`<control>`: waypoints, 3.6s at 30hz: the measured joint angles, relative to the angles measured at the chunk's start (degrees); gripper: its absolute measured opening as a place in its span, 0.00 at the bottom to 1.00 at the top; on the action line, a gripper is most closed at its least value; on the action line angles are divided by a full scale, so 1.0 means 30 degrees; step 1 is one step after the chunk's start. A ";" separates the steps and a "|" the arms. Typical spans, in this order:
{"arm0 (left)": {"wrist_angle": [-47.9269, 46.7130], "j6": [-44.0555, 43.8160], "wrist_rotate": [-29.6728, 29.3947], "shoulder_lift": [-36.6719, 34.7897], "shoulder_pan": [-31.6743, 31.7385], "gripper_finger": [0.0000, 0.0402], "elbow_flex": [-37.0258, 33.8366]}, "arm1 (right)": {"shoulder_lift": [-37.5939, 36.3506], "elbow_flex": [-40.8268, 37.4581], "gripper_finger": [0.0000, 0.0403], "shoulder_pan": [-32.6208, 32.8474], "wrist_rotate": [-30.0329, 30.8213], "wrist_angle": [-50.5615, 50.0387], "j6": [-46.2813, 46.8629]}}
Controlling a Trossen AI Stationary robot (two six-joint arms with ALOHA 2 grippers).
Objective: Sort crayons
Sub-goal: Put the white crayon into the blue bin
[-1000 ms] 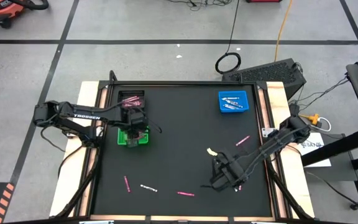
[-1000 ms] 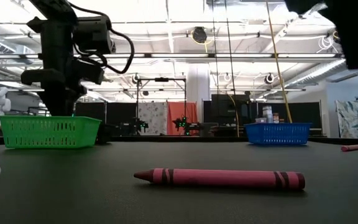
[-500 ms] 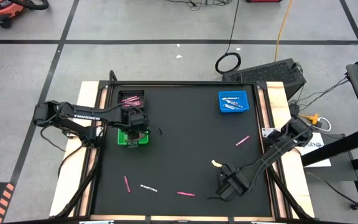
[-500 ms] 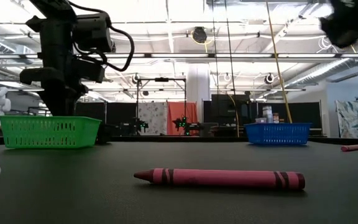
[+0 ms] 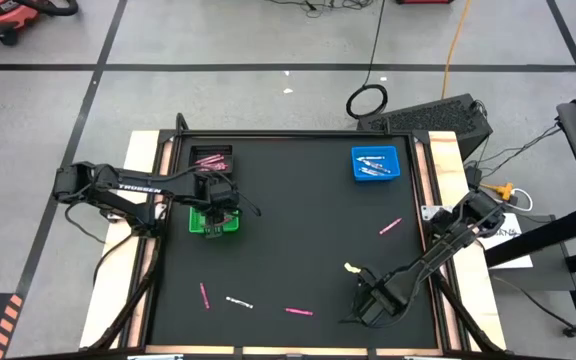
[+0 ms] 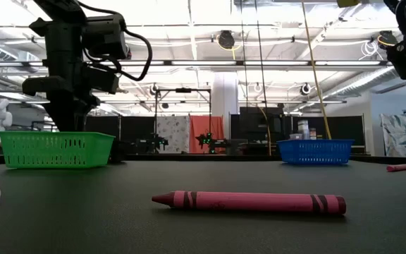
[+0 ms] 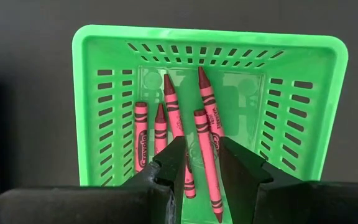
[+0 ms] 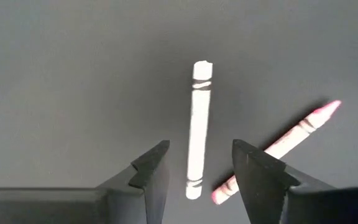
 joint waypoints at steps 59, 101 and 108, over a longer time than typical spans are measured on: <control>0.1491 -0.0488 0.0007 0.0000 -0.0658 0.22 0.0316 | -0.9527 -0.1447 0.00 -1.0605 1.0792 -0.8917 -0.8105; 0.8525 -0.2412 0.1816 0.2396 -0.5936 0.22 0.2528 | -0.4561 -0.1418 0.04 -2.7197 0.5508 0.0835 -3.2639; 0.9751 -0.2735 0.2756 0.3782 -0.6604 0.22 0.2546 | -0.4532 -0.1418 0.05 -2.7353 0.5493 0.0897 -3.2917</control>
